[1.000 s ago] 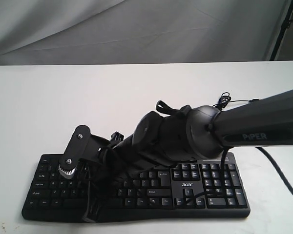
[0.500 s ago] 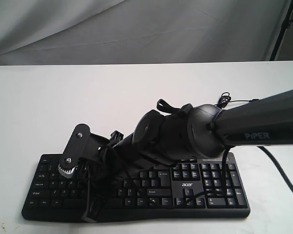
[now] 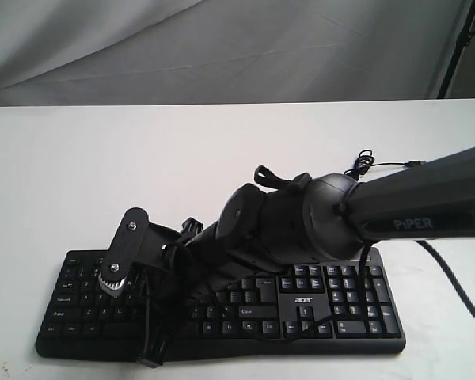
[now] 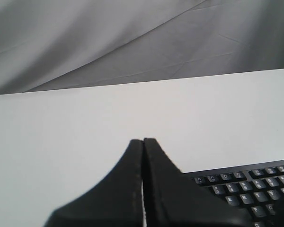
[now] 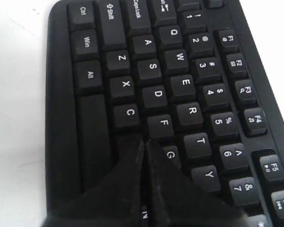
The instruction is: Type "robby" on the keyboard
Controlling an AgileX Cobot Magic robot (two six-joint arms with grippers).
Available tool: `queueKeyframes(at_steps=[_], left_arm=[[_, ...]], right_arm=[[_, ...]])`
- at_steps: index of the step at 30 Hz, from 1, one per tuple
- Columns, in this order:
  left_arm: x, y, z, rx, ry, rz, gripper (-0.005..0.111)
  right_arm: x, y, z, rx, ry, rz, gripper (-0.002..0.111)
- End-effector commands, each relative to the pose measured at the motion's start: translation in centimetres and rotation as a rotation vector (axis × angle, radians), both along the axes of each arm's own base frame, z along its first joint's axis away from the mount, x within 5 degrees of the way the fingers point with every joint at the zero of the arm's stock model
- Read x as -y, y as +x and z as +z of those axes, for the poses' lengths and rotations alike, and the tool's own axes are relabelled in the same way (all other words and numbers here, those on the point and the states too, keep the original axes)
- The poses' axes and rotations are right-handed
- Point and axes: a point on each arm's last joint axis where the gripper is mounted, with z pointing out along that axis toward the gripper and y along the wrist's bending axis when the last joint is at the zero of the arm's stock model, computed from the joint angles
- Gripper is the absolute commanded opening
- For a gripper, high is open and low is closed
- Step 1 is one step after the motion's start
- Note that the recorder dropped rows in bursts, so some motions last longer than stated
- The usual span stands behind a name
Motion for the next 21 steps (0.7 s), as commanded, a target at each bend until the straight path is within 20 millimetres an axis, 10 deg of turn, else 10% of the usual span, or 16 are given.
queueKeyframes(at_steps=[1, 13, 21], left_arm=[[0.0, 0.0, -0.1, 0.005, 0.001, -0.006, 0.000], [0.0, 0.0, -0.1, 0.005, 0.001, -0.006, 0.000], [0.0, 0.0, -0.1, 0.005, 0.001, -0.006, 0.000]], right_arm=[[0.1, -0.1, -1.3, -0.023, -0.028, 0.005, 0.000], [0.2, -0.2, 3.7, 0.055, 0.067, 0.005, 0.000], [0.3, 0.2, 3.5, 0.097, 0.053, -0.007, 0.000]])
